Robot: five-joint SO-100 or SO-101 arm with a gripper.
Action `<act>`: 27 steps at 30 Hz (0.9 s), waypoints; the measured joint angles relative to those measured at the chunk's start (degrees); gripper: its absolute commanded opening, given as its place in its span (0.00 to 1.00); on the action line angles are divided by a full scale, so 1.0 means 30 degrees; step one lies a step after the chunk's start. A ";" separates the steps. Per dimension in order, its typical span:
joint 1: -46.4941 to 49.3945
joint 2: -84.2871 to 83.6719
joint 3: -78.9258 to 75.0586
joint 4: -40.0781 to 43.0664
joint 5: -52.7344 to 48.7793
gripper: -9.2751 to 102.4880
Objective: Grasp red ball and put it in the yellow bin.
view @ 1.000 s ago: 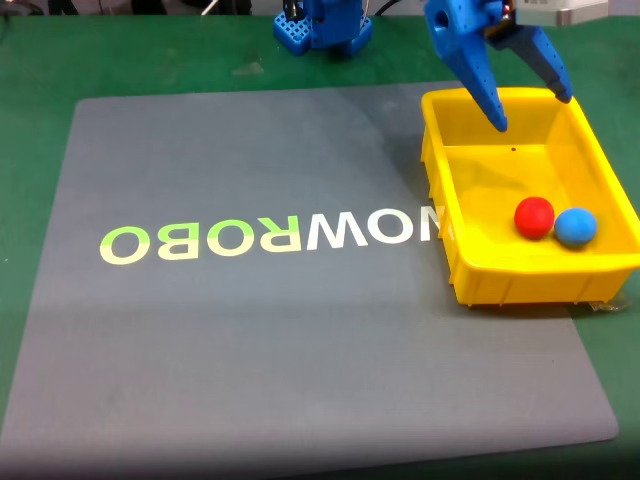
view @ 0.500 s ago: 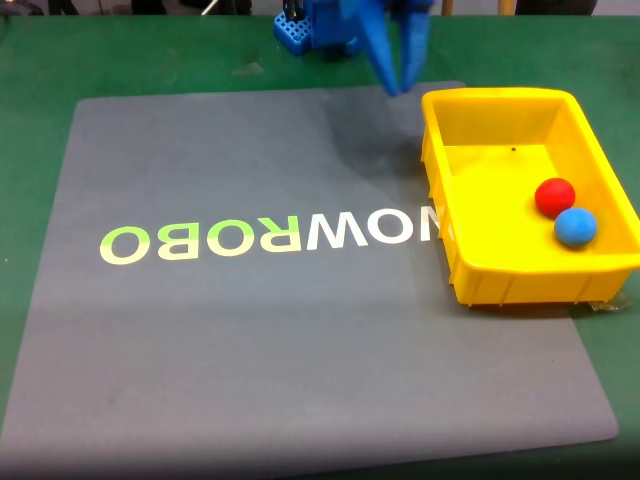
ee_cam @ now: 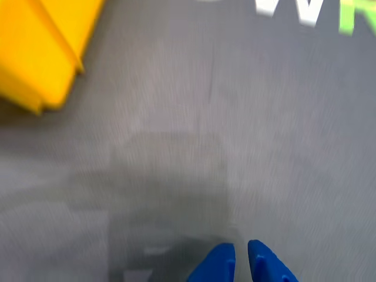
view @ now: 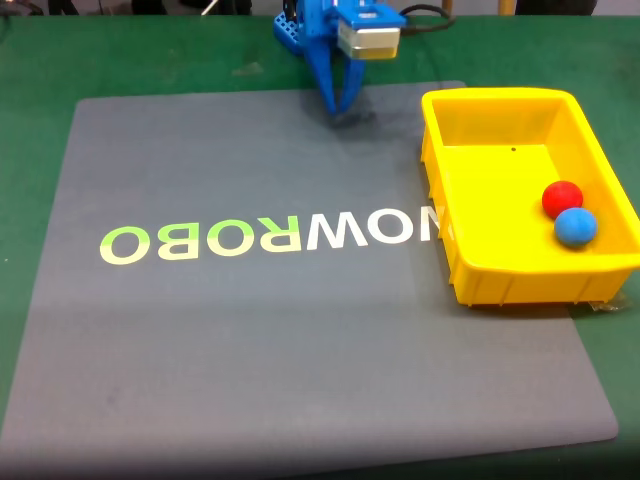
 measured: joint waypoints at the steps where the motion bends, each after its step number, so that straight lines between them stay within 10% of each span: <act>1: 0.0000 0.0498 0.0000 0.0703 0.0146 0.08; 27: 0.1436 0.3047 0.0908 0.7061 0.1084 0.08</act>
